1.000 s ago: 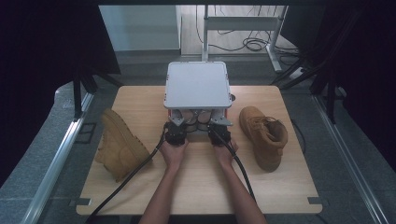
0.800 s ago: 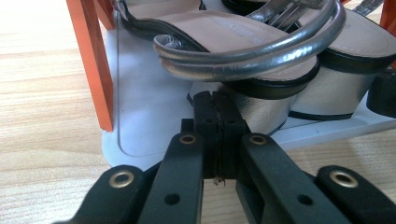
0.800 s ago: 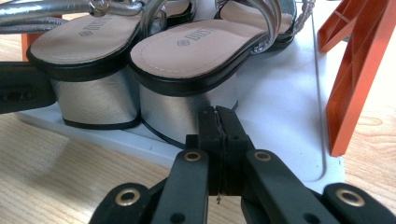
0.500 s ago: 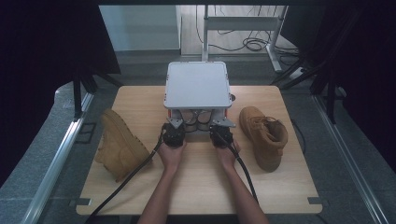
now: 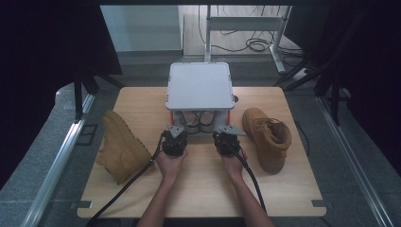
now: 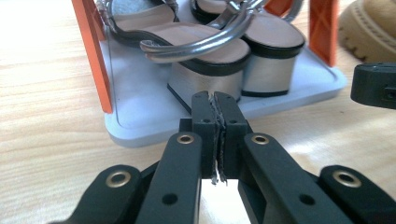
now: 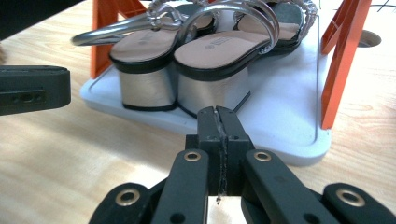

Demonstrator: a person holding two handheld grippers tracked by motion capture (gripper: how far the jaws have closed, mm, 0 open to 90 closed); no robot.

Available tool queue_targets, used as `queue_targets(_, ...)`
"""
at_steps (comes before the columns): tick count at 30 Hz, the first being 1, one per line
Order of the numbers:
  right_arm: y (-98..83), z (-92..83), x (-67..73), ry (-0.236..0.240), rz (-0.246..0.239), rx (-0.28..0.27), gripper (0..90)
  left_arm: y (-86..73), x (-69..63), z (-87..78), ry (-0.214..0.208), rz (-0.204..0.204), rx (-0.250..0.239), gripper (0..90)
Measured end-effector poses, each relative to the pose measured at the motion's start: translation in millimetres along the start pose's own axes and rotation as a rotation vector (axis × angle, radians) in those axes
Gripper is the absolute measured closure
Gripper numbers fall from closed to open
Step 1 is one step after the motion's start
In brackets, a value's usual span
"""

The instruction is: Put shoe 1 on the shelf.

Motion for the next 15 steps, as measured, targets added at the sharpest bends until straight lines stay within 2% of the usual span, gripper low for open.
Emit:
queue_targets(4,-2.6,-12.6,2.1,0.013,-0.006,-0.008,89.6,-1.7,-2.2,-12.6,-0.018,0.000,-0.021,87.7)
queue_targets(10,-12.1,-28.7,4.6,0.027,-0.017,-0.011,89.6,-8.1,-3.2,-24.7,-0.053,-0.002,-0.020,87.7)
queue_targets(15,-19.1,-38.3,6.3,0.066,-0.003,0.001,89.5,-13.1,-4.5,-36.7,-0.067,0.027,-0.019,87.4)
Point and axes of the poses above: each handheld gripper's, and its own axes: z roughly forward along the jaws, y roughly out of its top, x roughly to its left, the point moved 9 cm from there along z, roughly forward along the jaws, and after that the axes turned 4 degrees about z, right-handed, at the moved point
